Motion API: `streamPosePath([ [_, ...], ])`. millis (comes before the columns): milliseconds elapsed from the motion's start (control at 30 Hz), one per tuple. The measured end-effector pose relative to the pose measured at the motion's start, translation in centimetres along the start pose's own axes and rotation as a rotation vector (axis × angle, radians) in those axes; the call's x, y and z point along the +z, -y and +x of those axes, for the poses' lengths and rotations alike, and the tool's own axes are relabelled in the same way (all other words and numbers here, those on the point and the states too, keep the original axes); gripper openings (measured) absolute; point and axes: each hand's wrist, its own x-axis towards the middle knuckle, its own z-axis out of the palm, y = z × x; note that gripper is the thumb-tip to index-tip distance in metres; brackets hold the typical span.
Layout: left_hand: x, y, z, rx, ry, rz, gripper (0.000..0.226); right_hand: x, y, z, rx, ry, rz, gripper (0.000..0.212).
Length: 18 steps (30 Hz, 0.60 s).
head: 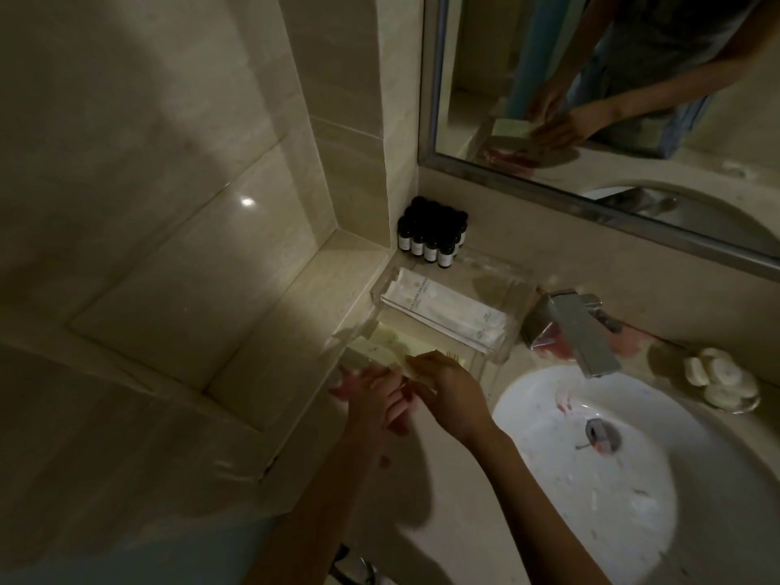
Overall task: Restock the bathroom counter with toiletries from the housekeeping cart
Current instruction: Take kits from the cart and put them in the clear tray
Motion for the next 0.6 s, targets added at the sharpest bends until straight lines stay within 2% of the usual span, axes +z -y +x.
streamPosePath([
  [67,-0.2,-0.1,-0.1,0.023,0.016,-0.049,0.019,0.1,-0.9,0.6,0.020,-0.030,0.049,0.033],
  [200,-0.8,-0.4,0.2,0.007,0.029,-0.047,0.032,1.0,-3.6,2.7,0.109,-0.095,0.074,0.034],
  [367,-1.0,-0.1,0.1,-0.001,-0.028,0.116,0.035,2.6,-5.0,3.9,0.067,0.045,-0.024,0.034],
  [500,-0.7,0.2,0.7,-0.045,-0.011,0.169,0.024,4.0,-5.3,3.6,0.059,0.064,-0.102,0.067],
  [600,-0.4,0.6,1.8,-0.030,-0.009,0.193,0.025,4.1,-5.5,3.7,0.097,0.073,-0.112,0.070],
])
